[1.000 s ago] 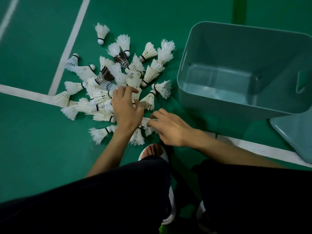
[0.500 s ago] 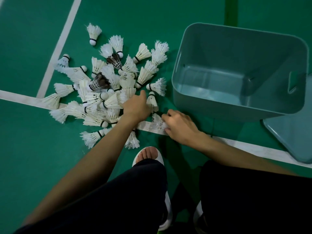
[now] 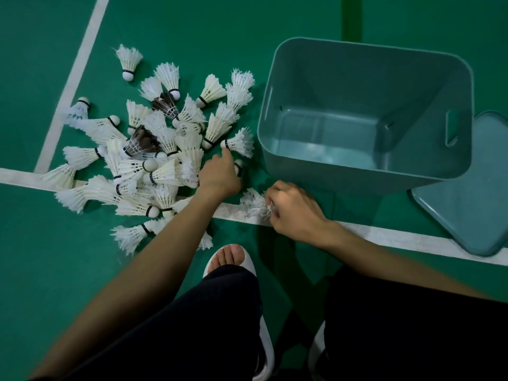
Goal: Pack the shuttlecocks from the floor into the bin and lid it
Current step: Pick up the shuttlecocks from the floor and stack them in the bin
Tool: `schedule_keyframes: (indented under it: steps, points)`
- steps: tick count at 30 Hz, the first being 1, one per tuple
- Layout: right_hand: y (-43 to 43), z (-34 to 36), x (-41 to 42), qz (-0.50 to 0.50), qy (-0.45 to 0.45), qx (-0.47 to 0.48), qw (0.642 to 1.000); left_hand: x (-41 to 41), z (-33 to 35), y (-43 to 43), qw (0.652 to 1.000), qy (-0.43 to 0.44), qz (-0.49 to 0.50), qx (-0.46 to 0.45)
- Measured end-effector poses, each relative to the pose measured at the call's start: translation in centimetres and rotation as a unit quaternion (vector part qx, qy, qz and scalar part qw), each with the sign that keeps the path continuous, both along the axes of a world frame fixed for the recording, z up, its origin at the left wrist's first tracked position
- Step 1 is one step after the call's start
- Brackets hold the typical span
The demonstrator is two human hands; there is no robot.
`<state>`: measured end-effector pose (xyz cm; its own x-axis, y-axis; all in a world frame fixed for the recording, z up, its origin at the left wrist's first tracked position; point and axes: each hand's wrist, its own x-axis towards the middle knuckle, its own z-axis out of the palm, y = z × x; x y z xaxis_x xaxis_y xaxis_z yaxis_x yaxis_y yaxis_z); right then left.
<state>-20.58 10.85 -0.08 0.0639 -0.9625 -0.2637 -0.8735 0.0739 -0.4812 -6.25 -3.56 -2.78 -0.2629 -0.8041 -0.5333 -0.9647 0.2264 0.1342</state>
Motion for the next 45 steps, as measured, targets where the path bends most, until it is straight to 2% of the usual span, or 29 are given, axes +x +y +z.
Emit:
schedule_keyframes:
  steps: [5, 7, 9, 11, 12, 14, 17, 20, 22, 26, 30, 31, 33, 35, 37, 38, 41, 45]
  points:
    - [1.0, -0.3, -0.9, -0.033, -0.043, -0.031, 0.998, 1.8, 0.6, 1.0, 0.999, 0.046, -0.018, -0.009]
    - [1.2, -0.1, -1.1, -0.039, -0.053, -0.045, 0.997, 2.3, 2.0, 1.3, 0.994, 0.109, 0.014, 0.005]
    - [1.4, 0.0, -1.2, -0.043, -0.067, -0.054, 0.995, 2.6, 3.7, 1.7, 0.968, 0.223, 0.048, 0.104]
    - [1.5, 0.4, -1.3, -0.045, -0.095, -0.059, 0.993, 3.0, 5.6, 2.3, 0.933, 0.295, 0.002, 0.207]
    - [1.7, 0.8, -1.4, -0.046, -0.112, -0.063, 0.991, 3.3, 6.4, 2.6, 0.925, 0.300, -0.036, 0.231]
    - [2.2, 2.0, -1.3, -0.047, -0.140, -0.072, 0.986, 3.8, 7.7, 3.0, 0.918, 0.299, -0.073, 0.248]
    - [2.4, 5.3, -1.6, -0.031, -0.175, -0.080, 0.981, 3.8, 10.5, 2.6, 0.907, 0.336, -0.059, 0.245]
    - [1.8, 10.6, -3.2, 0.001, -0.219, -0.089, 0.972, 2.7, 14.4, 2.2, 0.879, 0.406, -0.078, 0.238]
    - [1.0, 14.4, -5.5, 0.001, -0.241, -0.060, 0.969, 1.3, 16.7, 2.1, 0.855, 0.448, -0.099, 0.243]
    - [-1.1, 19.0, -12.0, -0.036, -0.242, -0.024, 0.969, -3.4, 18.4, 1.4, 0.807, 0.549, -0.010, 0.216]
    - [-2.7, 19.2, -16.8, -0.125, -0.215, -0.020, 0.968, -8.1, 17.7, -0.6, 0.771, 0.600, 0.117, 0.177]
    - [-3.2, 18.3, -17.4, -0.162, -0.207, -0.029, 0.964, -9.0, 17.2, -1.1, 0.774, 0.599, 0.142, 0.151]
    - [-4.6, 15.5, -18.2, -0.277, -0.190, -0.065, 0.940, -10.2, 16.2, -1.8, 0.814, 0.552, 0.170, 0.065]
    - [-6.3, 12.1, -18.8, -0.381, -0.171, -0.081, 0.905, -11.2, 15.3, -1.8, 0.887, 0.440, 0.139, -0.004]
    - [-8.1, 9.0, -18.9, -0.413, -0.185, -0.023, 0.892, -12.4, 14.8, -1.3, 0.955, 0.289, 0.061, -0.031]
    - [-9.0, 7.8, -18.8, -0.424, -0.201, 0.021, 0.883, -13.1, 14.6, -1.0, 0.973, 0.228, 0.023, -0.041]
    - [-11.8, 5.3, -17.8, -0.448, -0.231, 0.151, 0.850, -15.4, 13.7, 0.0, 0.990, 0.122, -0.061, -0.042]
    - [-14.5, 2.7, -16.5, -0.433, -0.259, 0.219, 0.835, -16.0, 11.2, 0.8, 0.993, 0.065, -0.094, 0.016]
